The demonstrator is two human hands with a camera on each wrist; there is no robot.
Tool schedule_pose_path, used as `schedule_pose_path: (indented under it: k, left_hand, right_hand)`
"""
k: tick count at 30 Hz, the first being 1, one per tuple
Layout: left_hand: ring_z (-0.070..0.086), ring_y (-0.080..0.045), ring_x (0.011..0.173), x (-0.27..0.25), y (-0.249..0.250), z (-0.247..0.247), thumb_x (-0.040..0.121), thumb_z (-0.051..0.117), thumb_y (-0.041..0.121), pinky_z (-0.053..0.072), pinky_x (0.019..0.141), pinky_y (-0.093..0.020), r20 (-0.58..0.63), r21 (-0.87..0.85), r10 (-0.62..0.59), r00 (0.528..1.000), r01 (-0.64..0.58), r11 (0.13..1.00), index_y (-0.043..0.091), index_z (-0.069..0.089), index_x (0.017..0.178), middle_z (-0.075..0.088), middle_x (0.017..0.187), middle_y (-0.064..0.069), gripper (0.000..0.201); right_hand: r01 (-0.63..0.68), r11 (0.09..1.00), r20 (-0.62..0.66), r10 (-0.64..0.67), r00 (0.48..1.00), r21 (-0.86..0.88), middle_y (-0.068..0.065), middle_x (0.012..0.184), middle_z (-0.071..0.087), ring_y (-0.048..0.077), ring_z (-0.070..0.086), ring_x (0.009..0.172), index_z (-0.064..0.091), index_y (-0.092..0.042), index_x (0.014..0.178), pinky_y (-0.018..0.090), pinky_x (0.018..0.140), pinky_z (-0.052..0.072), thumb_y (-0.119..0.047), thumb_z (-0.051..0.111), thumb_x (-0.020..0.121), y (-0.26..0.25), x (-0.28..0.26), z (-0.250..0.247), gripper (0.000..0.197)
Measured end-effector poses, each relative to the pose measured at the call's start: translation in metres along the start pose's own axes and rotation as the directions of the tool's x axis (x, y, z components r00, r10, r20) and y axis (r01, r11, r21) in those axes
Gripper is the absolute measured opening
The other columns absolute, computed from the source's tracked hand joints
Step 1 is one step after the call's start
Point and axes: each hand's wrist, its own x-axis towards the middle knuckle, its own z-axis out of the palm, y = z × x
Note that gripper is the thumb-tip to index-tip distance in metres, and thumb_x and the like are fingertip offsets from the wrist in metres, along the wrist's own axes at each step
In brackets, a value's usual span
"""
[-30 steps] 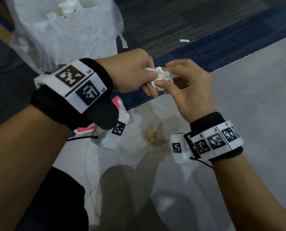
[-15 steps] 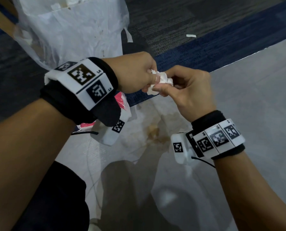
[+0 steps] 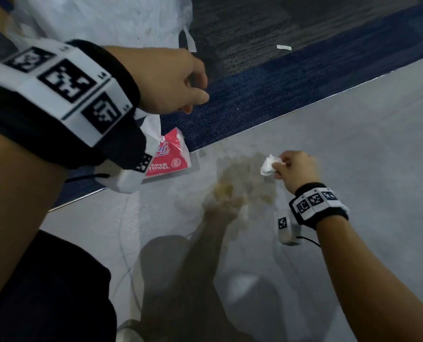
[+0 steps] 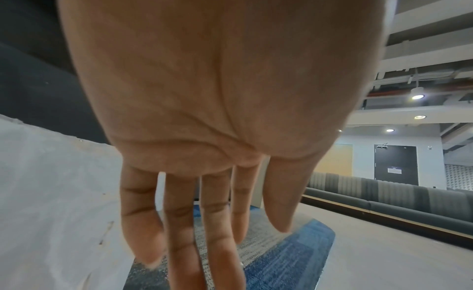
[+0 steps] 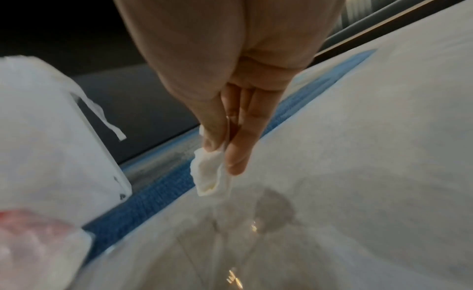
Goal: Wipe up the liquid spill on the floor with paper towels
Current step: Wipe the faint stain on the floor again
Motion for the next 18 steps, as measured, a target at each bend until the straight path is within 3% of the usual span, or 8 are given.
schedule_pose_path:
  k: [2, 4, 6, 9, 11, 15, 18]
  left_hand:
    - [0.064, -0.009, 0.079, -0.002, -0.002, 0.001, 0.095, 0.046, 0.042, 0.044, 0.064, -0.023, 0.019, -0.004, -0.011, 1.0, 0.011, 1.0, 0.022, 0.056, 0.118, 0.071, 0.085, 0.008, 0.033]
    - [0.066, -0.012, 0.081, -0.003, -0.006, 0.001, 0.095, 0.046, 0.041, 0.048, 0.07, -0.029, 0.045, 0.016, -0.014, 0.999, 0.014, 1.0, 0.022, 0.057, 0.118, 0.071, 0.083, 0.008, 0.033]
    - [0.067, -0.013, 0.081, -0.004, -0.01, 0.0, 0.094, 0.046, 0.042, 0.054, 0.08, -0.037, 0.076, 0.039, -0.02, 0.997, 0.018, 0.999, 0.023, 0.056, 0.119, 0.072, 0.081, 0.008, 0.033]
    - [0.071, -0.02, 0.079, -0.006, -0.015, -0.001, 0.092, 0.047, 0.045, 0.057, 0.082, -0.045, 0.084, 0.052, -0.031, 0.996, 0.027, 0.998, 0.027, 0.057, 0.115, 0.073, 0.079, 0.008, 0.032]
    - [0.072, -0.025, 0.079, -0.007, -0.017, -0.001, 0.09, 0.047, 0.047, 0.056, 0.083, -0.045, 0.076, 0.051, -0.038, 0.996, 0.034, 0.998, 0.028, 0.058, 0.113, 0.073, 0.078, 0.007, 0.032]
    - [0.071, -0.022, 0.077, -0.008, -0.022, -0.002, 0.091, 0.048, 0.045, 0.057, 0.08, -0.045, 0.077, 0.04, -0.052, 0.996, 0.049, 0.998, 0.026, 0.058, 0.114, 0.073, 0.079, 0.006, 0.032]
    - [0.07, -0.018, 0.077, -0.009, -0.026, -0.002, 0.091, 0.047, 0.045, 0.057, 0.074, -0.04, 0.07, 0.023, -0.066, 0.995, 0.064, 0.998, 0.027, 0.058, 0.114, 0.073, 0.078, 0.006, 0.032]
  right_hand:
    - [-0.023, 0.997, 0.025, 0.025, 0.999, -0.075, 0.015, 0.078, 0.067, 0.032, 0.059, 0.085, 0.065, -0.017, 0.078, 0.029, 0.071, 0.044, -0.02, 0.066, 0.082, 0.005, 0.006, 0.012, 0.005]
    - [-0.029, 0.995, 0.02, 0.031, 0.999, -0.098, 0.017, 0.082, 0.065, 0.028, 0.051, 0.08, 0.062, -0.017, 0.078, 0.026, 0.07, 0.036, -0.021, 0.067, 0.083, 0.003, 0.014, 0.02, 0.008]
    - [-0.025, 0.995, 0.002, 0.025, 1.0, -0.096, 0.017, 0.083, 0.064, 0.027, 0.052, 0.077, 0.059, -0.018, 0.075, 0.028, 0.069, 0.04, -0.022, 0.067, 0.084, -0.002, 0.025, 0.026, 0.013]
    - [-0.008, 0.992, -0.018, 0.006, 1.0, -0.128, 0.017, 0.079, 0.064, 0.034, 0.06, 0.073, 0.063, -0.012, 0.076, 0.035, 0.066, 0.052, -0.019, 0.067, 0.084, -0.009, 0.036, 0.035, 0.012]
    - [-0.012, 0.985, -0.012, 0.01, 1.0, -0.172, 0.017, 0.079, 0.062, 0.036, 0.06, 0.075, 0.064, -0.007, 0.081, 0.034, 0.066, 0.049, -0.017, 0.063, 0.086, -0.012, 0.036, 0.042, 0.011]
    - [-0.014, 0.957, 0.02, 0.021, 1.0, -0.291, 0.024, 0.089, 0.062, 0.04, 0.06, 0.08, 0.062, 0.001, 0.099, 0.036, 0.065, 0.044, -0.012, 0.051, 0.093, -0.01, 0.028, 0.057, 0.018]
    - [0.044, 0.939, 0.047, -0.029, 0.998, -0.341, 0.027, 0.091, 0.064, 0.041, 0.061, 0.08, 0.062, 0.003, 0.095, 0.038, 0.066, 0.047, -0.004, 0.052, 0.09, -0.014, 0.03, 0.061, 0.013]
